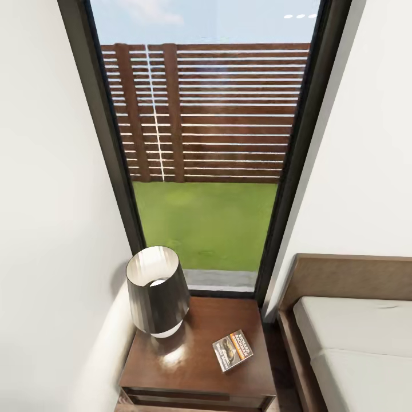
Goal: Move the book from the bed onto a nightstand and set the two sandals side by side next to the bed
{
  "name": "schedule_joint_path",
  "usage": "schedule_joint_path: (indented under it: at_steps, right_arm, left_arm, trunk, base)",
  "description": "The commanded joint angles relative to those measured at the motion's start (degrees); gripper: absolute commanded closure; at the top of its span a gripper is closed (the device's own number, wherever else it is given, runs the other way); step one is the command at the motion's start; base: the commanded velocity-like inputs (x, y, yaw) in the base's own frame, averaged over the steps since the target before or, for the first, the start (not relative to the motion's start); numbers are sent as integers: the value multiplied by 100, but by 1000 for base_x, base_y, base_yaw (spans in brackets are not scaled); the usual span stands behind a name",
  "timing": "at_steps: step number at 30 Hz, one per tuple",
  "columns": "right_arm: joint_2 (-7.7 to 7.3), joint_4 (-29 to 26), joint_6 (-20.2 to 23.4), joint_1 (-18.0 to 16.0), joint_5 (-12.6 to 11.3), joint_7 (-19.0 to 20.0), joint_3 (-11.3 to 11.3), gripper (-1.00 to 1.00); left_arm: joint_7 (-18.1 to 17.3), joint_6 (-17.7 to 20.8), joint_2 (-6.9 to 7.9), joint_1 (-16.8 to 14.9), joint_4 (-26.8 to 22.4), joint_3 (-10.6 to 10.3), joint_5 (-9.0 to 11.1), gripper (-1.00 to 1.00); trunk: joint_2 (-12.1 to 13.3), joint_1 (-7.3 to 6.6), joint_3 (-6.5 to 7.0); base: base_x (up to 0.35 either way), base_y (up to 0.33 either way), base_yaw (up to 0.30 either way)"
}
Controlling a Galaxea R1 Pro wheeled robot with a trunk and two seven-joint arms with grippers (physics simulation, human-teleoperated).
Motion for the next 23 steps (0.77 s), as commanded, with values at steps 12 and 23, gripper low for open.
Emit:
schedule_joint_path:
  at_steps: [12,23]
  right_arm:
    - [-4,7,10,-6,57,15,-48,-100]
    - [-5,7,10,-6,56,14,-48,-100]
  left_arm:
    - [13,-15,17,-3,13,-53,41,-100]
    - [13,-15,7,-3,3,-54,47,-100]
  trunk:
    - [-11,3,-11]
    - [-11,3,-11]
  base:
    - [0,0,0]
    - [0,0,0]
